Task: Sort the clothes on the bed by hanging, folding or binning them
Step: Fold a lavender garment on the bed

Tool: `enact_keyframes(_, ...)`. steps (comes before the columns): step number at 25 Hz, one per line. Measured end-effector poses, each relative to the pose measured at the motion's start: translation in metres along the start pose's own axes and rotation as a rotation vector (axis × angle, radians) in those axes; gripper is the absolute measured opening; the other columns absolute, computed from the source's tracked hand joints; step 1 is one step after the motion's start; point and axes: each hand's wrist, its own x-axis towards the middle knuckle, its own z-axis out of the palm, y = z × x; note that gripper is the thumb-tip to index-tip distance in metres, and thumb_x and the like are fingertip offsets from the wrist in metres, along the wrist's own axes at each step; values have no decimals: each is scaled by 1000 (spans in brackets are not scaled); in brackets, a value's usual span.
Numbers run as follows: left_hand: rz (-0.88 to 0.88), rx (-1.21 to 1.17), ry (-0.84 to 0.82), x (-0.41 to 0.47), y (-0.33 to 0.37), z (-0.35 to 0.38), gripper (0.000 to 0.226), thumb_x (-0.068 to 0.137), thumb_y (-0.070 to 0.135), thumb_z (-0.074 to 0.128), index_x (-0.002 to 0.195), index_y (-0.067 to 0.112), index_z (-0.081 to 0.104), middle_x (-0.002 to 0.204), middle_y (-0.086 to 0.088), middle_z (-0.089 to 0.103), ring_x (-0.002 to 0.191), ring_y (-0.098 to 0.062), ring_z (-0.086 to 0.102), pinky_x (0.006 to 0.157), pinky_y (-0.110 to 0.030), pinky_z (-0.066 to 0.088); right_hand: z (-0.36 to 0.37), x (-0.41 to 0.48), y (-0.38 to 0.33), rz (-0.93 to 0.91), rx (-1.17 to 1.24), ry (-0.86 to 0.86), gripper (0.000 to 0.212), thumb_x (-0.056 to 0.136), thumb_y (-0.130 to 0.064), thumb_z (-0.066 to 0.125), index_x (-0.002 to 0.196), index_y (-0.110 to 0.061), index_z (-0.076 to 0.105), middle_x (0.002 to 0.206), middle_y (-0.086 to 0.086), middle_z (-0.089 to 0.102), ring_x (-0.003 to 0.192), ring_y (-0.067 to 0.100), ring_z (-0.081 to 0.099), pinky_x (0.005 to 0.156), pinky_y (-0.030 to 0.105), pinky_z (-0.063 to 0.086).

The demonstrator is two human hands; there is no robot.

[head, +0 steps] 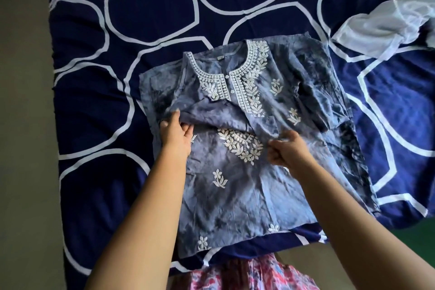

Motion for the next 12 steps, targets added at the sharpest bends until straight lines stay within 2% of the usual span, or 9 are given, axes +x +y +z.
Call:
enact_keyframes(1,-8,-5,-3,0,0,-1,7,96,15,55,102,14,50,95,-5,61,85,-18,61,92,-34,50,1,-3,4,-112,-278,128,26,91,-21,63,109,-13,47,88,13,61,60,20,60,54,30,50)
enact_keyframes(2,-25,-15,-4,-1,-1,-1,5,96,15,55,99,16,51,96,-4,61,86,-17,61,93,-35,50,1,-5,8,-273,-588,227,45,86,-37,68,119,-15,47,103,10,57,80,22,58,69,33,49)
enact_keyframes(4,-62,-33,-16,1,-3,-4,9,96,17,55,104,18,51,100,-2,61,90,-17,60,97,-36,48,1,-8,18,-569,-1066,243,73,74,-58,70,133,-25,42,127,4,45,111,26,45,93,39,40)
enact_keyframes(5,-69,-34,-24,4,-5,-7,14,96,19,55,109,18,51,101,-1,61,91,-16,60,96,-36,48,1,-8,20,-638,-1171,220,75,73,-60,69,135,-28,42,132,2,43,117,28,41,97,40,37)
enact_keyframes(7,-67,-29,-55,8,-6,-10,21,95,19,56,116,17,50,103,-1,62,91,-16,60,84,-33,51,2,1,17,-645,-1145,261,58,81,-52,65,131,-26,51,129,3,50,114,30,43,93,40,38)
enact_keyframes(9,-65,-49,-71,10,-6,-11,25,94,19,58,118,15,50,100,-3,63,85,-15,60,69,-30,55,5,8,10,-673,-1049,325,32,88,-38,60,112,-19,67,113,7,62,101,31,49,83,36,38)
enact_keyframes(11,-56,-77,-58,11,-6,-11,28,93,19,60,118,14,50,97,-4,62,80,-15,57,57,-24,55,5,6,-5,-672,-777,279,22,87,-24,54,86,-10,71,89,7,66,83,27,55,72,31,38)
enact_keyframes(12,-50,-75,-47,10,-5,-10,27,92,19,60,117,14,50,96,-5,61,78,-15,56,53,-21,53,6,-1,-15,-553,-494,176,21,87,-17,51,76,-8,66,76,5,63,70,22,55,65,28,39)
